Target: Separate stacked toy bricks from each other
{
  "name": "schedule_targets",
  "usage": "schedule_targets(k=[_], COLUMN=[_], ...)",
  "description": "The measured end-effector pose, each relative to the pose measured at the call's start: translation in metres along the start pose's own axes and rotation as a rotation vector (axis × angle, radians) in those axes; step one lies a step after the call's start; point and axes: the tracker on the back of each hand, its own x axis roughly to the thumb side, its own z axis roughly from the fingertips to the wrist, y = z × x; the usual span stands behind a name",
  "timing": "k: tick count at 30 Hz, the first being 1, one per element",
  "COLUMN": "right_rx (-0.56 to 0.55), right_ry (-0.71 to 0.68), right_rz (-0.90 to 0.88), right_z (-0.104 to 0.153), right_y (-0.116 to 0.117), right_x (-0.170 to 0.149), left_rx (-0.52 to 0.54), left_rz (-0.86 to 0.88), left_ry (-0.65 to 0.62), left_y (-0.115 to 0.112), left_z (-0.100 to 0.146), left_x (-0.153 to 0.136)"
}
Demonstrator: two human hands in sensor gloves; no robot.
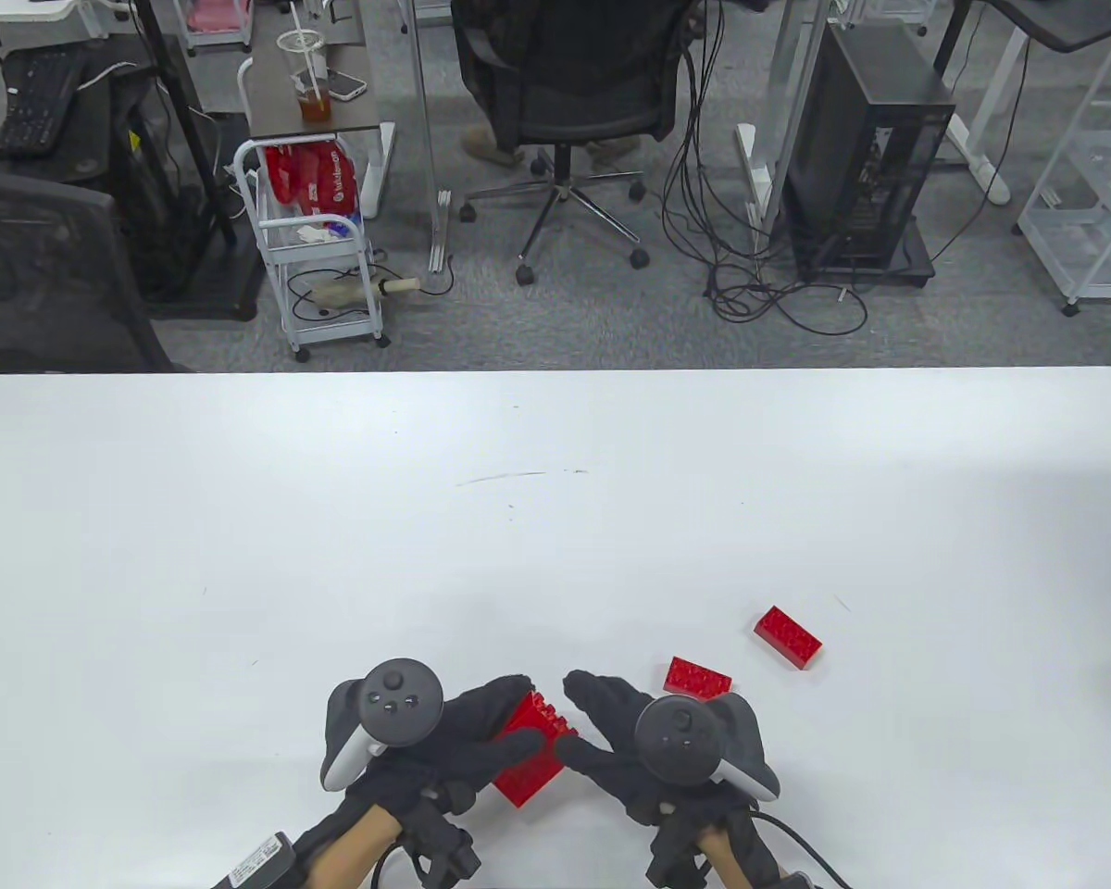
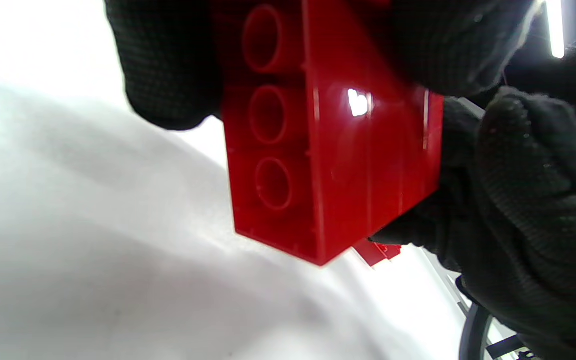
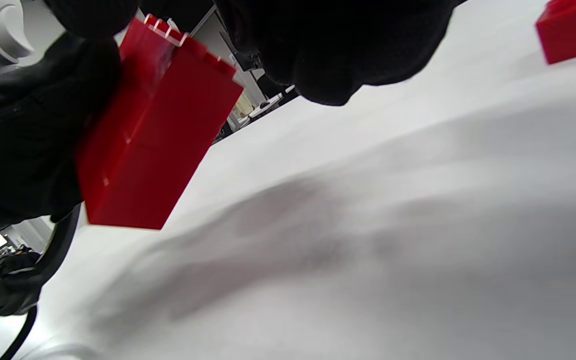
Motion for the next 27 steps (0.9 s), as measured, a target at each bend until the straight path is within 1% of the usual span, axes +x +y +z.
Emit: schedule_targets(k=[5,10,13,17,19,25,27], right_rx=[0.045,0.050,0.035,0.039,0.061,0.077,0.073], right_ry=[-0.012,-0.009,-0.011,-0.012,-0.006,0.004,-0.002], right_rz=[-0.016,-0.027,-0.050,-0.047,-0.053,-0.071,-0.050], right_z=[-0.002,-0.002,-0.003,-0.004,-0.005,-0.005,-0.005], right_y=[0.008,0.010,0.014,0.018,0.019,0.021,0.022], right_x=[0.003,0.003,0.005,0.007,0.007,0.009,0.012], left_rx=[-0.009,-0.016,-0.011,0.001,0.004,0.066,0.078], left_rz=[0.016,0.022,0.013,-0.039,-0.076,-0.179,-0.200], left_ry=[-0.018,-0.028,-0.037,-0.049,-0.054,-0.056,-0.056], left_y=[0.000,-0.001,-0.002,-0.006,-0.008,-0.013,-0.013], left_z=[0.000,0.000,0.001,0.002,0.003,0.009,0.010], left_x=[0.000,-0.001,0.001,0.003,0.005,0.016,0.018])
